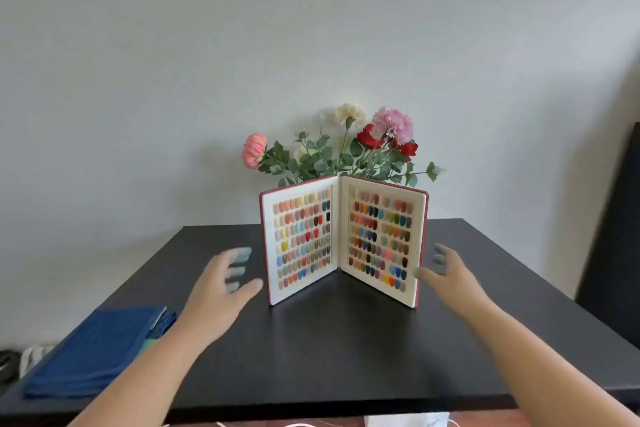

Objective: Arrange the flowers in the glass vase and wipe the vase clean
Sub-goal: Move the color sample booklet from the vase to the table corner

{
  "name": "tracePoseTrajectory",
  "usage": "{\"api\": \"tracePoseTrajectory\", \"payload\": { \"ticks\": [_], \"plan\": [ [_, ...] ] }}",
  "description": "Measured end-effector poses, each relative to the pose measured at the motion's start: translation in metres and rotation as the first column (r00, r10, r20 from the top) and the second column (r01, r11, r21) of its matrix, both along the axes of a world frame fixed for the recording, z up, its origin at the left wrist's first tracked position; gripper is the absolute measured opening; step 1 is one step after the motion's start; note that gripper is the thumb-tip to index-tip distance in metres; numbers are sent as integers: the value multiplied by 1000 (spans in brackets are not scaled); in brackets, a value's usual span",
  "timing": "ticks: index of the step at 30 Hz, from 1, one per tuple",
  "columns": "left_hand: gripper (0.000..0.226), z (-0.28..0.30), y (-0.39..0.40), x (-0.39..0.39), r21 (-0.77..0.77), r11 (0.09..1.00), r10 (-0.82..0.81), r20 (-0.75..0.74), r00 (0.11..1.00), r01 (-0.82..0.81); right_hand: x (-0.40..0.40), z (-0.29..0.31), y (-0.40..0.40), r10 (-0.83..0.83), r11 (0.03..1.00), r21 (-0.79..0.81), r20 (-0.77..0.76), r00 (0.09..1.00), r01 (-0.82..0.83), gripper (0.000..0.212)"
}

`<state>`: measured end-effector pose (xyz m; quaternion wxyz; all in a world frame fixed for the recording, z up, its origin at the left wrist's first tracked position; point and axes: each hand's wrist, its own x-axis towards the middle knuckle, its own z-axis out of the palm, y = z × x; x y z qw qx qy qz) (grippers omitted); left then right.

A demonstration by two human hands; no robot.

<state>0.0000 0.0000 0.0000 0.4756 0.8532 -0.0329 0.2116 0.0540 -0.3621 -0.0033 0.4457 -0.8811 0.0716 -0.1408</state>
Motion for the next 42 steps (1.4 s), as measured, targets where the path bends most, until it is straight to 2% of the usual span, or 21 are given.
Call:
{"api": "tracePoseTrajectory", "payload": {
  "ticks": [2, 4, 7, 11, 19, 27, 34, 42],
  "plan": [
    [64, 1, -13, 18, -32, 999, 36, -68, 997, -39, 9, 3, 16, 58, 985, 167, -133, 989, -36, 69],
    [74, -5, -24, 37, -53, 998, 34, -144, 989, -42, 17, 2, 23, 55, 987, 160, -145, 988, -32, 64],
    [72, -21, -29, 55, -100, 993, 37, -192, 981, -57, 24, -9, 23, 4, 997, 75, -127, 992, 5, 54],
    [64, -32, -29, 68, -32, 991, 124, -155, 980, -131, 27, -12, 23, 11, 999, 33, -133, 991, -6, 45],
    [48, -41, -34, 85, 37, 987, 158, -78, 984, -156, 25, -35, 32, 54, 998, 43, -95, 994, -50, 40],
    [45, -56, -11, 49, 104, 985, 139, -18, 990, -137, 12, -47, 71, 126, 991, 47, -45, 991, -124, 42],
    [67, -66, 22, 5, 141, 962, 227, 49, 973, -232, 7, -58, 158, 312, 950, 14, -13, 950, -312, 53],
    [81, -54, 59, 11, 228, 923, 310, 32, 950, -309, 33, -57, 225, 359, 931, 77, -25, 933, -356, 52]
  ]
}}
